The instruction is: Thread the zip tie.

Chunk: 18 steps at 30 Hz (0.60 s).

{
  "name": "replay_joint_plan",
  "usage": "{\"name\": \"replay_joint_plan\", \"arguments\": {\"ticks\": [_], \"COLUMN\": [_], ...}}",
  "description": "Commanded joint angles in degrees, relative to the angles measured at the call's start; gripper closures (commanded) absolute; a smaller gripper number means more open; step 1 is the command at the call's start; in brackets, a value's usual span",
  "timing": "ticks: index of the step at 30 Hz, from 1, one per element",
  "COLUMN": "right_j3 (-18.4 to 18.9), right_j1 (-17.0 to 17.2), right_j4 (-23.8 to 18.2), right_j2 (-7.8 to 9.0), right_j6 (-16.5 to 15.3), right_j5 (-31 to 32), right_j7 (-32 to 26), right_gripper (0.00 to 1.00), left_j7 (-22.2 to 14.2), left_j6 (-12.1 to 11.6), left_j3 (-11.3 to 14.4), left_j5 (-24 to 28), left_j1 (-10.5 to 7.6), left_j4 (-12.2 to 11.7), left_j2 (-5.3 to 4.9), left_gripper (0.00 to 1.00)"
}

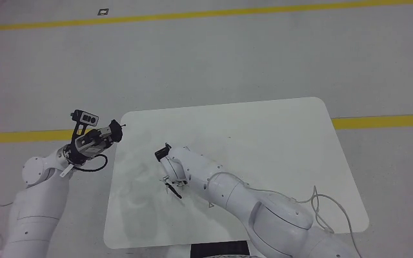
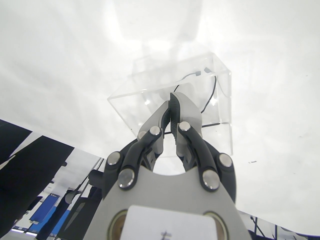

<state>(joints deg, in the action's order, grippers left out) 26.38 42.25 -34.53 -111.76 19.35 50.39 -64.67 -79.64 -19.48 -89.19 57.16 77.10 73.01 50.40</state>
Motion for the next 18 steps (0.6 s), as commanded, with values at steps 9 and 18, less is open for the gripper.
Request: {"name": "replay_joint_plan", "arguments": {"ticks": [9, 18], "right_j3": [0.11, 0.25], "right_j1": [-0.64, -0.35], "right_j4": [-0.48, -0.02], "right_j2": [-0.05, -0.11], "right_j6": [0.13, -0.07], "right_j5": [-0.27, -0.49], "right_j7": [0.27, 0.7], "right_gripper": [0.78, 0.77], "left_j7": [0.0, 0.0], "left_j6": [0.0, 0.0], "left_j3": [0.0, 0.0], "left_j5": [0.0, 0.0], "left_j1": [0.0, 0.0], "left_j4": [0.0, 0.0], "left_j2": [0.0, 0.0], "left_gripper": [1.0, 1.0]}}
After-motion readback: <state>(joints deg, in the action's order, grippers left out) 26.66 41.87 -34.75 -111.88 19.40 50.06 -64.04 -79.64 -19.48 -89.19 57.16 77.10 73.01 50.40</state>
